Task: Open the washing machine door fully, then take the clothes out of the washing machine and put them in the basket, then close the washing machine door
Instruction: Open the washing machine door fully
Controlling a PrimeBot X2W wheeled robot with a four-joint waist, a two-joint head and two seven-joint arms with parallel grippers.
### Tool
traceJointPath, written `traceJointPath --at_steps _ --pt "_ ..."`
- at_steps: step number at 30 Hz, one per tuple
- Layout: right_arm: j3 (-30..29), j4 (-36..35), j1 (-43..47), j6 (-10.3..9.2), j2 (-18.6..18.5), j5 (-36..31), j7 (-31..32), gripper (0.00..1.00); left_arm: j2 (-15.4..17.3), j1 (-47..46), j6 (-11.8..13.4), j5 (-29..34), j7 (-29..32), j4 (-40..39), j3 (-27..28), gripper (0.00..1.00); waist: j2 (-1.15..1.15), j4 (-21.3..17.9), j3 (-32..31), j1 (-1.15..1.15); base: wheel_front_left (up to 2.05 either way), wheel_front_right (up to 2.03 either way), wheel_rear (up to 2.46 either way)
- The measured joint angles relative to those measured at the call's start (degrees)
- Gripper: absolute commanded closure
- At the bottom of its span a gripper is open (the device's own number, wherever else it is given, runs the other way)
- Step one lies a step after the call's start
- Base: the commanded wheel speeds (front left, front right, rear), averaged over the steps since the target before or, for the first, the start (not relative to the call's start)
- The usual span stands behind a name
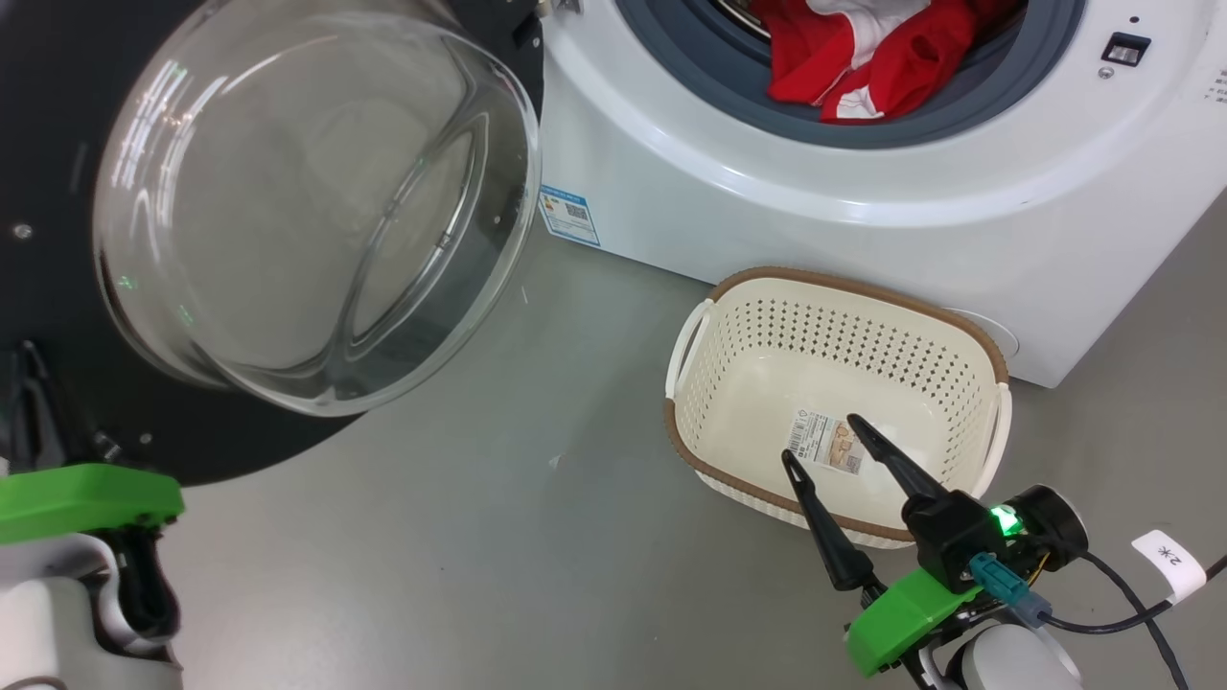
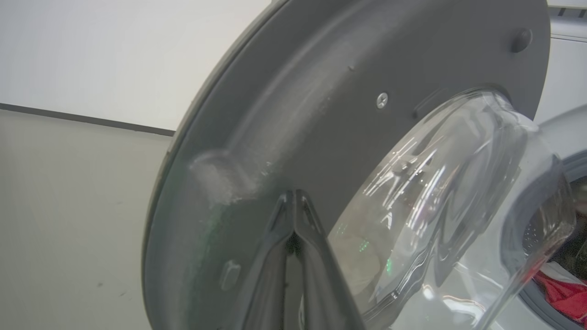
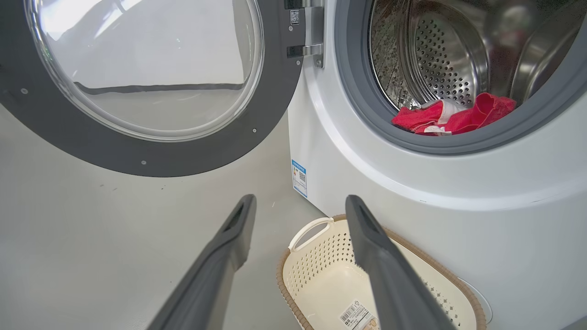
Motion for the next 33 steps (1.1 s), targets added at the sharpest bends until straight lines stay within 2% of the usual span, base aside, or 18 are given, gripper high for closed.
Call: traceJointPath --at_steps 10,17,18,19,20,24,25,29,33 --pt "-1.1 -0.8 0.0 0.0 0.0 0.0 0.2 0.0 -0.2 -2.5 -3.1 3.8 -0.1 4.8 5.7 1.0 0.0 -0.3 -0.5 0.0 0.0 0.0 0.0" --pt "-1.3 -0.9 0.0 0.0 0.0 0.6 0.0 0.0 -1.1 -2.1 -4.6 5.5 -0.1 2.4 6.9 1.0 0.0 -1.2 -1.3 0.0 0.0 0.0 0.0" --pt "-1.3 -0.8 0.0 0.0 0.0 0.8 -0.1 0.0 -1.3 -2.0 -5.0 5.5 -0.1 1.4 6.9 0.84 0.0 -1.5 -1.4 0.0 0.0 0.0 0.0" --pt "-1.3 -0.8 0.0 0.0 0.0 0.9 -0.3 0.0 -1.4 -1.9 -5.1 5.4 -0.1 0.6 6.9 0.22 0.0 -1.7 -1.6 0.0 0.0 0.0 0.0" --pt "-1.4 -0.7 0.0 0.0 0.0 1.2 -0.5 0.0 -1.5 -1.7 -5.1 5.4 -0.1 -0.3 6.9 0.0 0.0 -1.9 -1.7 0.0 0.0 0.0 0.0" --pt "-1.8 -0.4 0.0 0.0 0.0 2.1 -1.1 0.0 -1.6 0.3 -5.6 5.2 -0.1 -5.8 6.2 0.0 0.0 -3.2 -2.2 0.0 0.0 0.0 0.0" --pt "-2.4 -0.2 0.0 0.0 0.0 2.8 -1.1 0.0 -1.7 1.0 -5.7 4.8 -0.1 -9.5 5.3 0.0 0.0 -4.0 -2.5 0.0 0.0 0.0 0.0" --pt "-3.7 0.2 0.0 0.0 0.0 3.8 -1.6 0.0 -1.5 2.7 -7.0 1.9 -0.2 -15.1 -0.8 0.0 0.0 -5.7 -2.9 0.0 0.0 0.0 0.0" --pt "-4.8 0.3 -0.3 0.0 0.1 4.7 -1.6 0.0 -1.5 5.9 -7.1 0.1 0.4 -18.8 -5.9 0.0 0.0 -7.9 -3.3 0.0 0.0 0.0 0.0"
